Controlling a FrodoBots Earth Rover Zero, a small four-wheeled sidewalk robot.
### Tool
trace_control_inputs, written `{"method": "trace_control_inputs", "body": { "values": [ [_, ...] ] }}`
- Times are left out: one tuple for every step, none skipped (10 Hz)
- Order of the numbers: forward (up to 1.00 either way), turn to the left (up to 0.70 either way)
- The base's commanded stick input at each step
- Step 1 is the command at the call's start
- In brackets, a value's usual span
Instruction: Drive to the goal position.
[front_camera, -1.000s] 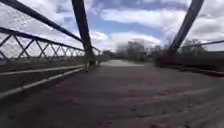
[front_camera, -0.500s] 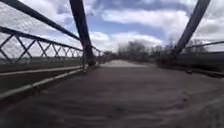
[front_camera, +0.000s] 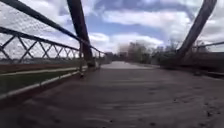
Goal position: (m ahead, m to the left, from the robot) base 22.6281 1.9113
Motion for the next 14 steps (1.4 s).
{"method": "trace_control_inputs", "body": {
  "values": [
    [0.96, 0.00],
    [0.95, 0.00],
    [0.95, 0.00],
    [0.95, 0.00],
    [0.96, 0.00],
    [0.96, 0.00],
    [0.95, 0.00],
    [0.95, 0.00],
    [0.96, 0.00],
    [0.95, 0.00],
    [0.96, 0.00],
    [0.96, 0.00],
    [0.96, 0.00],
    [0.96, 0.00]
  ]
}}
